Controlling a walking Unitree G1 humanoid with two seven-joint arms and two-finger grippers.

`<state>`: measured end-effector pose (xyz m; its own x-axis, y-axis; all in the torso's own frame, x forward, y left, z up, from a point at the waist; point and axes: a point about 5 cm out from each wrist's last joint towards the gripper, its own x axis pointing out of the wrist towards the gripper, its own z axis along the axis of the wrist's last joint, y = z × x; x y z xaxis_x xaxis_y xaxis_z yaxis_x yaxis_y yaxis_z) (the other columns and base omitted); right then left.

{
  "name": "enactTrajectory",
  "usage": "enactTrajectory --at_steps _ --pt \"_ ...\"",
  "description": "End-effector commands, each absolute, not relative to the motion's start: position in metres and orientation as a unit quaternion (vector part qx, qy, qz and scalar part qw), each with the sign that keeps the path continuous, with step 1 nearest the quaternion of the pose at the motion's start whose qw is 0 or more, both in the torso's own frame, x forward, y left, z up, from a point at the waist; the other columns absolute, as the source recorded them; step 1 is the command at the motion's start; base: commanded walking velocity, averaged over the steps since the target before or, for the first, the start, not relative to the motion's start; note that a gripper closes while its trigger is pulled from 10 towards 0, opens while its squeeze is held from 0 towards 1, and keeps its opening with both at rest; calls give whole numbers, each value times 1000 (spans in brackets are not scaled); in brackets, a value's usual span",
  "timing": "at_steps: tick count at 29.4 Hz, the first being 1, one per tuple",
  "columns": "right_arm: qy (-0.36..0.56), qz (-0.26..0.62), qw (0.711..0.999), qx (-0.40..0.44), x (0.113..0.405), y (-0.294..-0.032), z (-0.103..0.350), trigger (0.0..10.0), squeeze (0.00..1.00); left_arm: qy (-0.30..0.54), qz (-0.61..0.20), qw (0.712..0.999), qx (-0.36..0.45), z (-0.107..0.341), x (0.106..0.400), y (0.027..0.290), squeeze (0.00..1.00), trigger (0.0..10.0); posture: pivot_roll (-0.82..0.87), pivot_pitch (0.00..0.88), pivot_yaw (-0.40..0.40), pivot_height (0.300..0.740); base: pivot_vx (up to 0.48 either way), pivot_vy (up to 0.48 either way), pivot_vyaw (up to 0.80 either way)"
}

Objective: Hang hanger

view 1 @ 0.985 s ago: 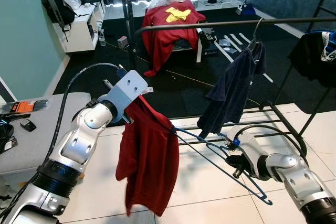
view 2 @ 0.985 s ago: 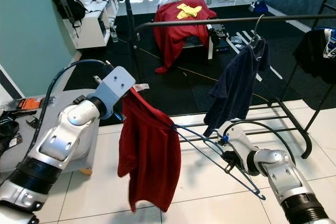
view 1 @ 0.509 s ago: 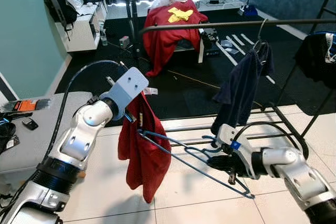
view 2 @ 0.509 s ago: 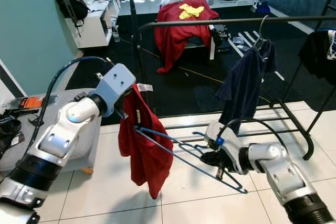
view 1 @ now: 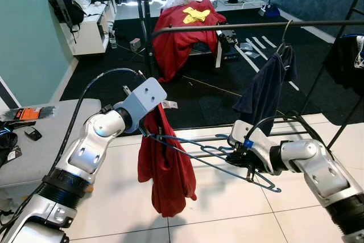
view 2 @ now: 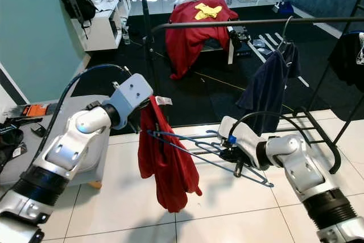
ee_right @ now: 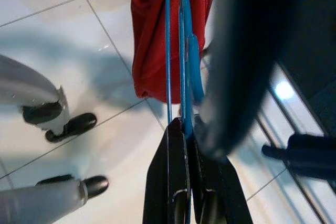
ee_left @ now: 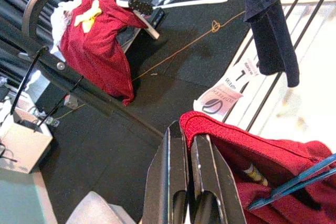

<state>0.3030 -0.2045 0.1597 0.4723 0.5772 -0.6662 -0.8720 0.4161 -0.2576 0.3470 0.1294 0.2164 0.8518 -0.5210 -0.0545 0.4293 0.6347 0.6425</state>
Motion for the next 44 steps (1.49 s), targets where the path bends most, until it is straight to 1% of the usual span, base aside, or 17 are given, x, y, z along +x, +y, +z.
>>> enactTrajectory --at_steps 1,10,12,13,14,15,17,21,23,26,29,33,34,36,38,41,44 --pt "261 470 788 -301 296 -200 157 10000 0 -69 -251 899 352 220 349 134 0 10000 68 15 52 740 0 0 0" --pt "271 474 783 -298 290 -204 156 10000 0 -66 -246 900 353 220 349 136 0 10000 65 12 54 740 0 0 0" --pt "272 466 787 -298 289 -207 157 10000 0 -66 -245 901 353 219 349 136 0 10000 62 10 54 740 0 0 0" --pt "267 455 795 -299 292 -208 158 10000 0 -68 -251 901 348 220 348 133 0 10000 61 6 54 740 0 0 0" --pt "267 455 795 -299 292 -208 158 10000 0 -68 -251 901 348 220 348 133 0 10000 61 6 54 740 0 0 0" --pt "261 446 801 -301 295 -208 160 10000 0 -71 -259 899 345 221 347 130 0 10000 61 7 53 740 0 0 0" --pt "261 446 801 -301 295 -208 160 10000 0 -71 -259 899 345 221 347 130 0 10000 61 7 53 740 0 0 0" --pt "228 430 820 -302 309 -200 167 10000 0 -78 -288 894 334 222 340 116 0 10000 66 6 43 740 0 0 0" --pt "228 430 820 -302 309 -200 167 10000 0 -78 -288 894 334 222 340 116 0 10000 66 6 43 740 0 0 0" --pt "214 424 827 -300 313 -196 171 10000 0 -78 -297 892 330 221 338 113 0 10000 65 7 43 740 0 0 0" --pt "215 430 827 -290 314 -194 171 10000 0 -80 -303 893 324 222 336 110 0 10000 65 9 43 740 0 0 0" --pt "224 453 818 -274 314 -189 165 10000 0 -86 -315 891 314 224 335 102 0 10000 66 10 43 740 0 0 0" --pt "231 465 812 -267 314 -186 162 10000 0 -89 -319 890 312 225 335 98 0 10000 65 10 42 740 0 0 0" --pt "231 465 812 -267 314 -186 162 10000 0 -89 -319 890 312 225 335 98 0 10000 65 10 42 740 0 0 0" --pt "253 471 799 -275 316 -186 155 10000 0 -93 -325 888 311 230 334 94 0 10000 63 15 42 740 0 0 0" --pt "262 463 798 -282 318 -187 153 10000 0 -92 -326 888 311 232 334 93 0 10000 63 16 41 740 0 0 0" --pt "281 419 815 -285 327 -190 151 10000 0 -79 -326 884 325 234 329 95 0 10000 65 20 38 740 0 0 0"
